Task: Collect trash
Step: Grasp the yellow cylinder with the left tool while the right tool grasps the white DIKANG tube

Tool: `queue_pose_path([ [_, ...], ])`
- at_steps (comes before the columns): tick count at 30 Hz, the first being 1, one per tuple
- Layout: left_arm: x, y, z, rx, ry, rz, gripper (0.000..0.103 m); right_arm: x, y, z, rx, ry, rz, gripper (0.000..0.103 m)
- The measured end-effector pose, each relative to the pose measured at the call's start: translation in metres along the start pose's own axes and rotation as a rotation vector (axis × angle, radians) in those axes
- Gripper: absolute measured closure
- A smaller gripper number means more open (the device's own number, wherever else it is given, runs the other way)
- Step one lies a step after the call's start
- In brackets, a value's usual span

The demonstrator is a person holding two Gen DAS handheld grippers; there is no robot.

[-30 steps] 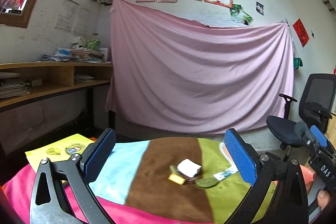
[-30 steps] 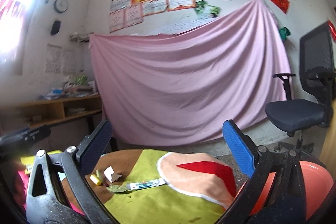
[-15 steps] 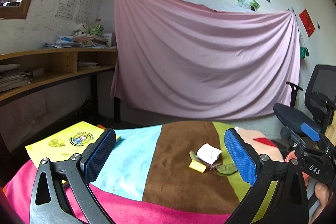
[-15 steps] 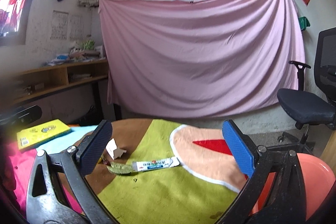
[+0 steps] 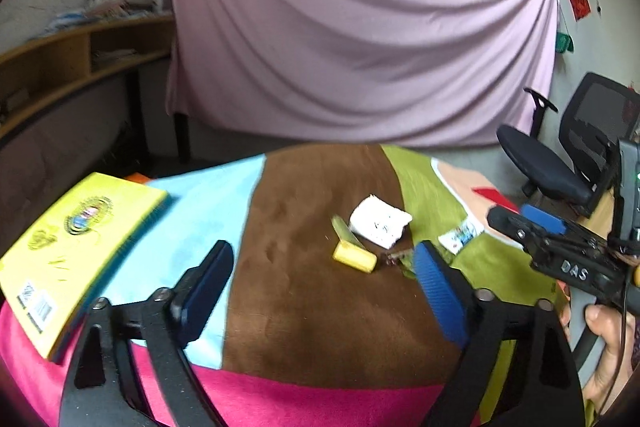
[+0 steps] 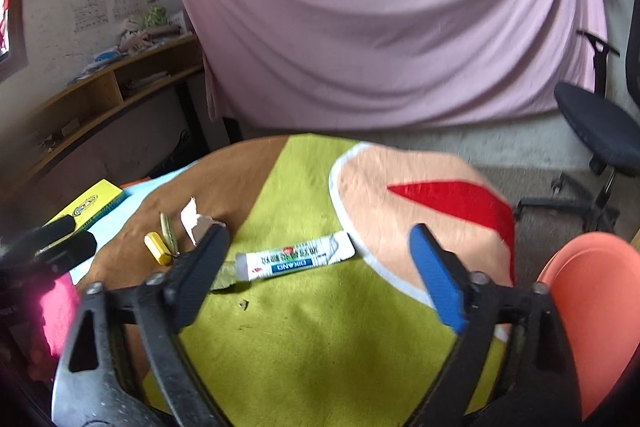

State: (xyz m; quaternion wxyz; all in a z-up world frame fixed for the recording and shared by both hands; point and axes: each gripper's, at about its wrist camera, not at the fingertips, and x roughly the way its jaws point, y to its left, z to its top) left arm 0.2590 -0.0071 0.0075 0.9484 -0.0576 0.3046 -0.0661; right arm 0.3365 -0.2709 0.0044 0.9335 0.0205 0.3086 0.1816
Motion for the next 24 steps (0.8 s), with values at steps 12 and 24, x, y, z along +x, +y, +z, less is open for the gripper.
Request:
queue_pose_path([
  [12, 0.056, -0.025, 0.004, 0.162, 0.204, 0.01, 0.062, 0.023, -0.005, -0.002, 0.03, 0.129, 0.026, 0.0],
  [24, 0.048, -0.009, 0.001, 0.083, 0.194, -0.024, 0.077, 0.044, -0.002, -0.003, 0.039, 0.242, 0.089, 0.0],
])
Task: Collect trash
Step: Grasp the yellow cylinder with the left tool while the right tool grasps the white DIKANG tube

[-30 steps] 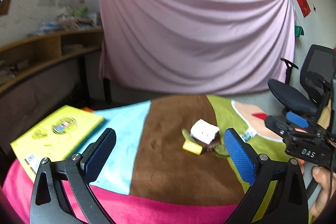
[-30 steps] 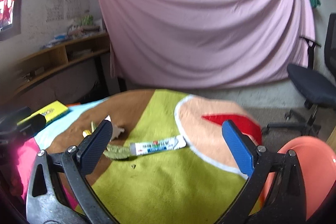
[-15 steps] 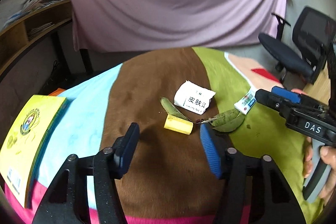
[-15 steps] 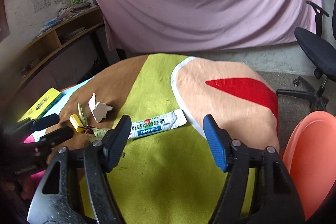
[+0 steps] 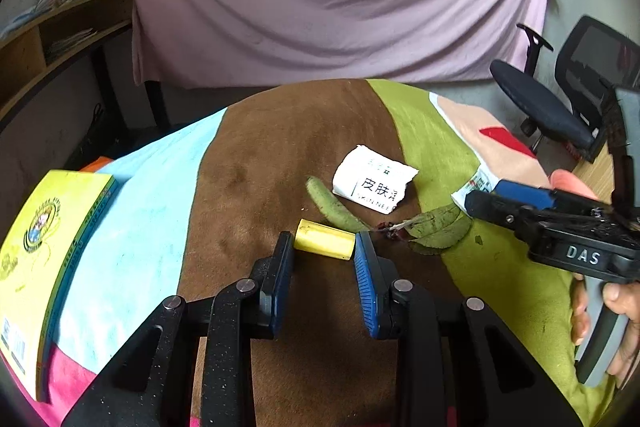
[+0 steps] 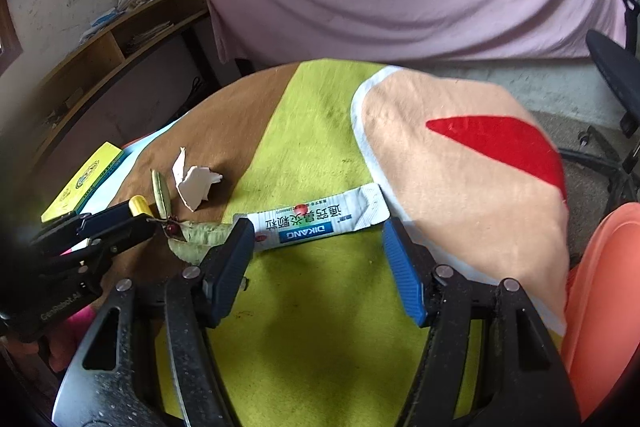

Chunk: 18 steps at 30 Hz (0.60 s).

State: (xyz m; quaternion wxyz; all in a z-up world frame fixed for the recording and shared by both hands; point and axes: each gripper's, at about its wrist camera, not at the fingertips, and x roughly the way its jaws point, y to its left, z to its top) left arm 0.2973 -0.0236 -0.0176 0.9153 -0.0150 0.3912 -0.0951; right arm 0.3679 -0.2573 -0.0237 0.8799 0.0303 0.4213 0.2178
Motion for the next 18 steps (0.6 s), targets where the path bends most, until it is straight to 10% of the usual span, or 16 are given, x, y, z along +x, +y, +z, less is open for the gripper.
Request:
queue_pose_path([
  [18, -0.011, 0.001, 0.001, -0.048, -0.024, 0.022, 0.077, 0.015, 0.023, 0.01, -0.094, 0.023, -0.044, 0.009],
])
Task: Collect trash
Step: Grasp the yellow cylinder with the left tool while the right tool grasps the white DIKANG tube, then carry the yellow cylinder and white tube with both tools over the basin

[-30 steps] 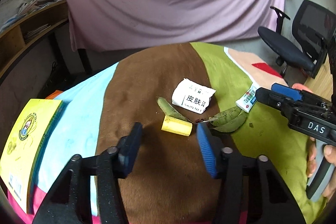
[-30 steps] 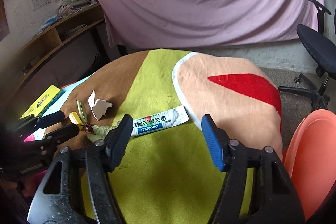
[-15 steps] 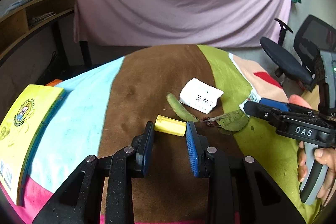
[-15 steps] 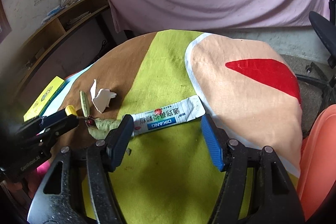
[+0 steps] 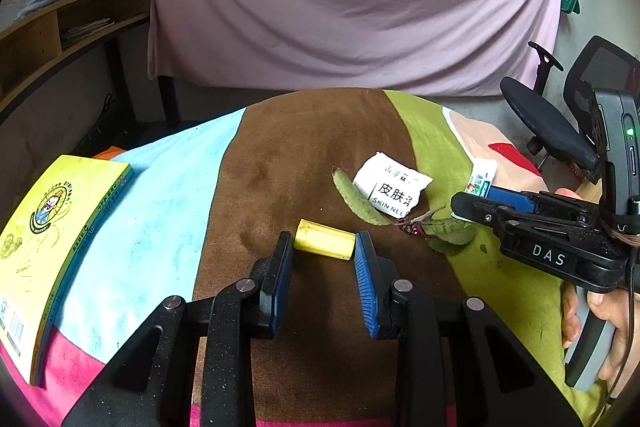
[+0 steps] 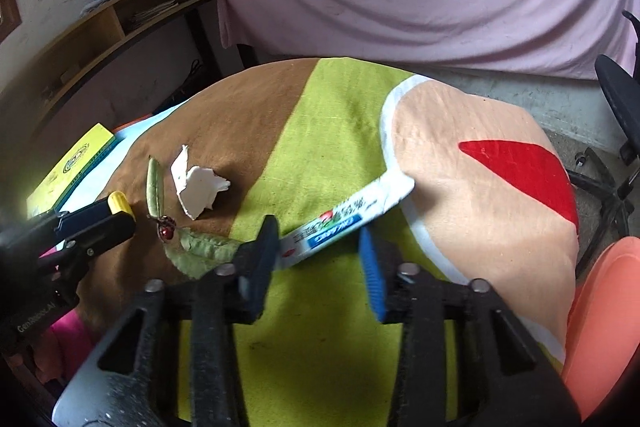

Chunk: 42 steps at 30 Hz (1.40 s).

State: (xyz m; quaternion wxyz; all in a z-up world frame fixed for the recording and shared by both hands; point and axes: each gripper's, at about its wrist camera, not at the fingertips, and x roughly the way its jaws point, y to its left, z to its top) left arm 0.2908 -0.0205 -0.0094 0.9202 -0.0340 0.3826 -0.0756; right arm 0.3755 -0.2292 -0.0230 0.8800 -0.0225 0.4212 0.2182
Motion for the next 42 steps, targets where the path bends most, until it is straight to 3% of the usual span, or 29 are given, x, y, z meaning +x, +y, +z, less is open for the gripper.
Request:
queue_pose_path([
  [2, 0.0, 0.0, 0.0, 0.002, 0.0, 0.001, 0.077, -0.001, -0.002, -0.001, 0.007, -0.007, 0.006, 0.013],
  [6, 0.0, -0.001, -0.001, 0.003, -0.001, 0.0, 0.077, -0.005, -0.007, -0.002, 0.031, -0.022, 0.028, 0.034],
  [9, -0.001, -0.003, -0.001, 0.007, -0.003, -0.003, 0.077, -0.007, -0.006, -0.002, 0.036, -0.039, 0.038, 0.037],
  [15, -0.009, -0.003, -0.002, 0.018, -0.051, -0.028, 0.077, -0.02, -0.005, -0.006, 0.043, -0.103, 0.05, 0.037],
  [21, -0.026, -0.004, -0.005, 0.032, -0.139, -0.053, 0.077, -0.053, -0.003, -0.017, 0.041, -0.255, 0.059, 0.037],
  [34, -0.085, -0.031, -0.012, 0.117, -0.465, -0.067, 0.077, -0.115, 0.019, -0.041, -0.07, -0.527, -0.002, 0.037],
  [42, -0.104, -0.063, -0.004, 0.147, -0.534, -0.131, 0.077, -0.17, 0.018, -0.061, -0.082, -0.679, -0.06, 0.037],
])
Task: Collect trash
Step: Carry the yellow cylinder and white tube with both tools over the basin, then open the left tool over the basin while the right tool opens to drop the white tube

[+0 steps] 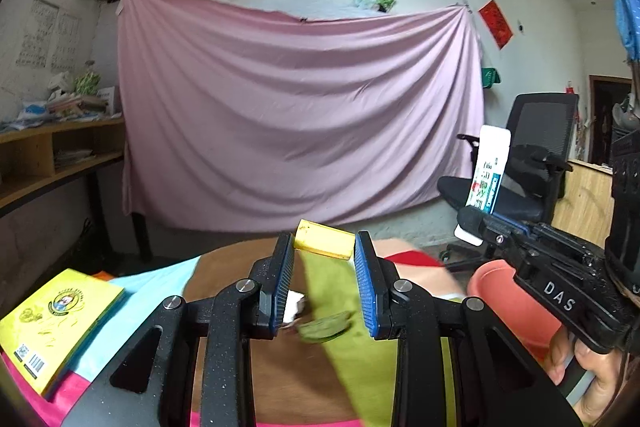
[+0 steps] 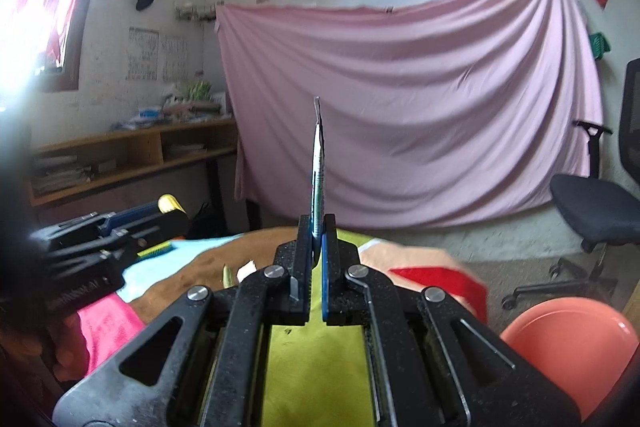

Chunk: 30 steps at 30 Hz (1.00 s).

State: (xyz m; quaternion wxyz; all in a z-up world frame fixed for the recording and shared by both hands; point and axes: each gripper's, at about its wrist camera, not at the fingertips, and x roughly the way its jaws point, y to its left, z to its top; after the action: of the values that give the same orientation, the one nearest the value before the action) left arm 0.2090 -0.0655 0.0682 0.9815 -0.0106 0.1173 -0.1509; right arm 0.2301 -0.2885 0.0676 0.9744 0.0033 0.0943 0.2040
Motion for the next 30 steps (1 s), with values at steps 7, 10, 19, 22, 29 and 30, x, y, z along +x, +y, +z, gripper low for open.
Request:
queue_pose_path([
  [7, 0.002, -0.049, 0.014, 0.081, -0.041, -0.056, 0.077, -0.041, -0.026, 0.014, 0.009, -0.096, -0.064, 0.037],
  [10, 0.011, -0.07, 0.02, 0.102, -0.042, -0.092, 0.077, -0.053, -0.044, 0.015, 0.033, -0.105, -0.101, 0.037],
  [19, 0.038, -0.142, 0.027, 0.134, -0.003, -0.192, 0.077, -0.075, -0.11, 0.008, 0.135, -0.038, -0.248, 0.037],
  [22, 0.048, -0.161, 0.025, 0.132, 0.028, -0.216, 0.077, -0.08, -0.131, 0.003, 0.163, 0.002, -0.288, 0.036],
  [29, 0.07, -0.189, 0.022, 0.115, 0.119, -0.273, 0.077, -0.09, -0.174, -0.005, 0.23, 0.069, -0.349, 0.036],
  [30, 0.074, -0.193, 0.022, 0.115, 0.14, -0.281, 0.077, -0.092, -0.179, -0.005, 0.242, 0.076, -0.355, 0.036],
])
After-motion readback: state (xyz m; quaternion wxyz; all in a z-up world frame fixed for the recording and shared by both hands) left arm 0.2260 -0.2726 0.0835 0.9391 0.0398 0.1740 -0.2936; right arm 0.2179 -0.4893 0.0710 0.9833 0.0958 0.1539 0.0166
